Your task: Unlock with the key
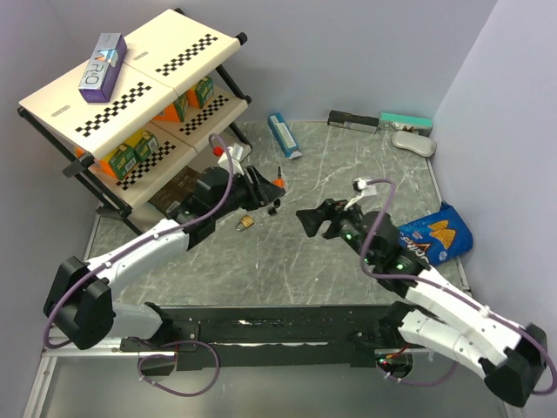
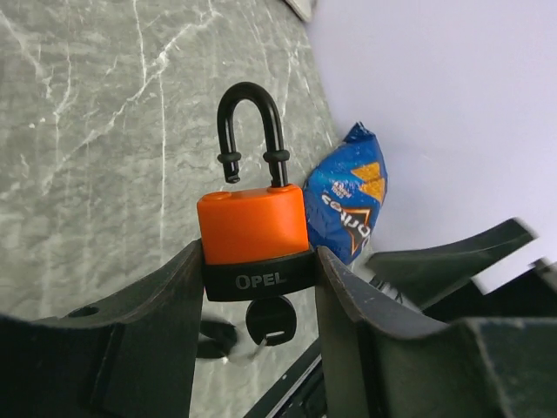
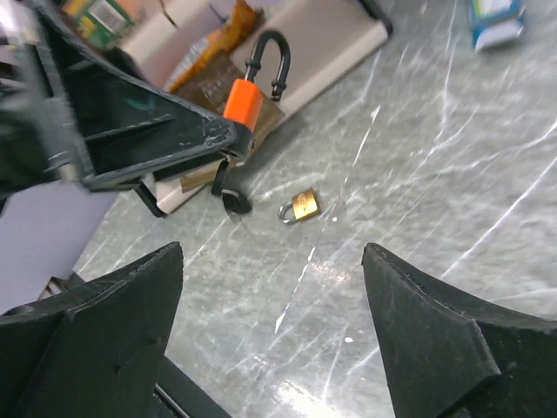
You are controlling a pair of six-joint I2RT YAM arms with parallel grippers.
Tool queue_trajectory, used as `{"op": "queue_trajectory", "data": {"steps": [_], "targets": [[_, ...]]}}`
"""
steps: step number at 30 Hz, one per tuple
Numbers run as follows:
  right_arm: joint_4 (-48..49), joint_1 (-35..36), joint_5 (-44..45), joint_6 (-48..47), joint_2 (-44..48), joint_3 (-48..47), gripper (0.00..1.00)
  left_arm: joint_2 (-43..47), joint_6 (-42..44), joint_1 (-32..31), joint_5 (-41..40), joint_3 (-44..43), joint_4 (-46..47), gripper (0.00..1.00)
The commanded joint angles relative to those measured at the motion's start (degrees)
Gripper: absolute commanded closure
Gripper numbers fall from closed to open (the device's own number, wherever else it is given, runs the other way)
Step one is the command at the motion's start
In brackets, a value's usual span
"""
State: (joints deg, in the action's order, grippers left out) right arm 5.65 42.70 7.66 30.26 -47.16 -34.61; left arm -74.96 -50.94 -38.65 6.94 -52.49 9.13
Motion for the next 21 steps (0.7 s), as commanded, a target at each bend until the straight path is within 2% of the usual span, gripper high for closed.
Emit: {"op": "queue_trajectory", "data": {"steps": [1,6,10,13,17,21], "targets": [[-8.1,-2.4,-5.4,-4.9,5.6,-4.1,0.09,2.4,7.1,3.8,15.5,0.5,6.9,0.99],[-13.0,-3.7,-15.6,-9.3,5.7,-10.7,0.07,4.7,21.4,5.1,33.5,-0.3,3.8,0.99],[-14.3,-3.7,-20.7,-12.8,3.4,-17.0,0.07,8.6,26.0,5.1,46.2,2.7,5.3,0.99],[-14.9,-3.8,-24.0,-14.8,1.0,-20.5,0.06,9.8,28.8,5.3,53.1,3.6,2.6,0.99],[-16.4,-3.8,-28.5,-17.3,-2.6,-24.3,0.06,10.6,26.7,5.3,58.8,4.6,6.0,0.99],[-14.4,-3.8,-33.5,-16.7,-5.4,-25.0,0.06,10.5,28.7,5.3,58.2,3.5,3.0,0.99]]}}
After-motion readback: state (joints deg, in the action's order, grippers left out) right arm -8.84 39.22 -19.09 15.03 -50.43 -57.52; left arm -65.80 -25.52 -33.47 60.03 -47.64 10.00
